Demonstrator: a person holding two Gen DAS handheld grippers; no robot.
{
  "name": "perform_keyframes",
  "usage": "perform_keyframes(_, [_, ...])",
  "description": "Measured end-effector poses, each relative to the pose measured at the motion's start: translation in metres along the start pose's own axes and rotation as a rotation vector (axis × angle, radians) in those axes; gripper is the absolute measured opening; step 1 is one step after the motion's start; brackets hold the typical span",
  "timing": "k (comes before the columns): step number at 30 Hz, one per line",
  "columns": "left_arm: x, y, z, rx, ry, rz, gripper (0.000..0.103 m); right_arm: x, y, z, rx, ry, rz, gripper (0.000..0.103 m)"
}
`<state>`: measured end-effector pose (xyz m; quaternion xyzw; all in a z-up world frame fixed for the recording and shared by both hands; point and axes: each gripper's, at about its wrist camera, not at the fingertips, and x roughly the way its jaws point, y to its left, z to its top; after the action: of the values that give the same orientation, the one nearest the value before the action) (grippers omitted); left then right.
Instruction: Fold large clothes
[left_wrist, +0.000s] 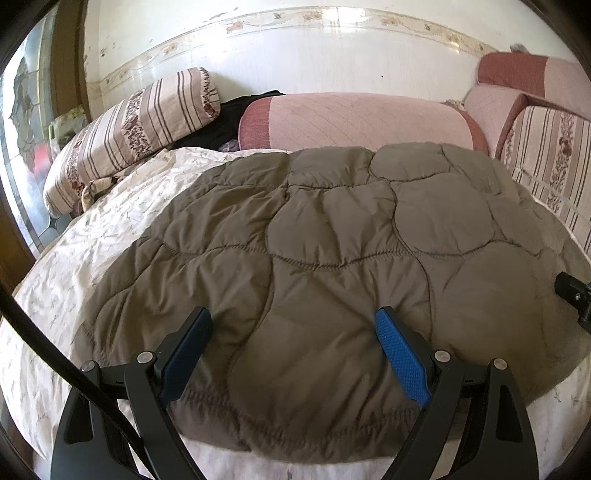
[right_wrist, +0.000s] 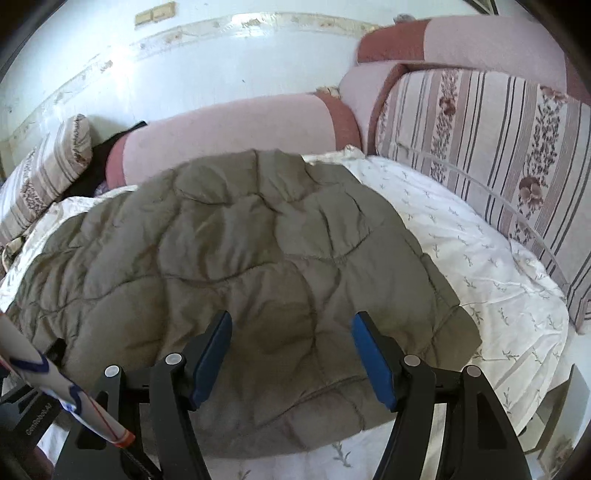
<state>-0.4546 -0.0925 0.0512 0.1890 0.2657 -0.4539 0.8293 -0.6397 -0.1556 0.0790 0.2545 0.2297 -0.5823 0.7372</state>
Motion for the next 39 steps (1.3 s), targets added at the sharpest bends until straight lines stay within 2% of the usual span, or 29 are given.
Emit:
perform_keyframes(4, [-0.021,0.008,-0.005,-0.014,-0.002,0.000,0.090,-0.025,0.007,-0.010,-0.009,-0.019,0.035,0.072])
perform_keyframes(8, [-0.059,0.022,-0.015,-0.060,-0.002,-0.039,0.090,-0.065,0.004,-0.027,0.014,-0.003,0.089,0.074])
perform_keyframes(15, [-0.159,0.047,-0.025,-0.068,-0.092,-0.066,0.090,-0.160,0.007,-0.039,-0.047,-0.074,0.179,0.085])
perform_keyframes(17, [-0.197,0.058,-0.027,-0.073,-0.133,-0.057,0.092,-0.191,0.009,-0.040,-0.060,-0.109,0.202,0.091])
perform_keyframes(22, [-0.263,0.082,-0.022,-0.086,-0.212,0.009,0.100,-0.248,0.020,-0.043,-0.098,-0.136,0.239,0.095])
perform_keyframes(25, [-0.288,0.085,-0.020,-0.082,-0.215,0.010,0.103,-0.276,0.025,-0.047,-0.092,-0.190,0.251,0.099])
perform_keyframes(28, [-0.294,0.087,-0.019,-0.096,-0.216,-0.008,0.103,-0.285,0.028,-0.050,-0.088,-0.217,0.249,0.099])
perform_keyframes(30, [-0.290,0.085,-0.021,-0.094,-0.219,0.029,0.103,-0.282,0.030,-0.051,-0.091,-0.200,0.253,0.099])
perform_keyframes(32, [-0.282,0.084,-0.020,-0.094,-0.180,0.046,0.103,-0.279,0.031,-0.051,-0.096,-0.186,0.248,0.099])
perform_keyframes(35, [-0.267,0.085,-0.017,-0.109,-0.098,-0.015,0.103,-0.276,0.033,-0.051,-0.098,-0.187,0.227,0.099])
perform_keyframes(39, [-0.249,0.084,-0.021,-0.076,-0.027,0.045,0.103,-0.263,0.038,-0.057,-0.112,-0.182,0.209,0.099])
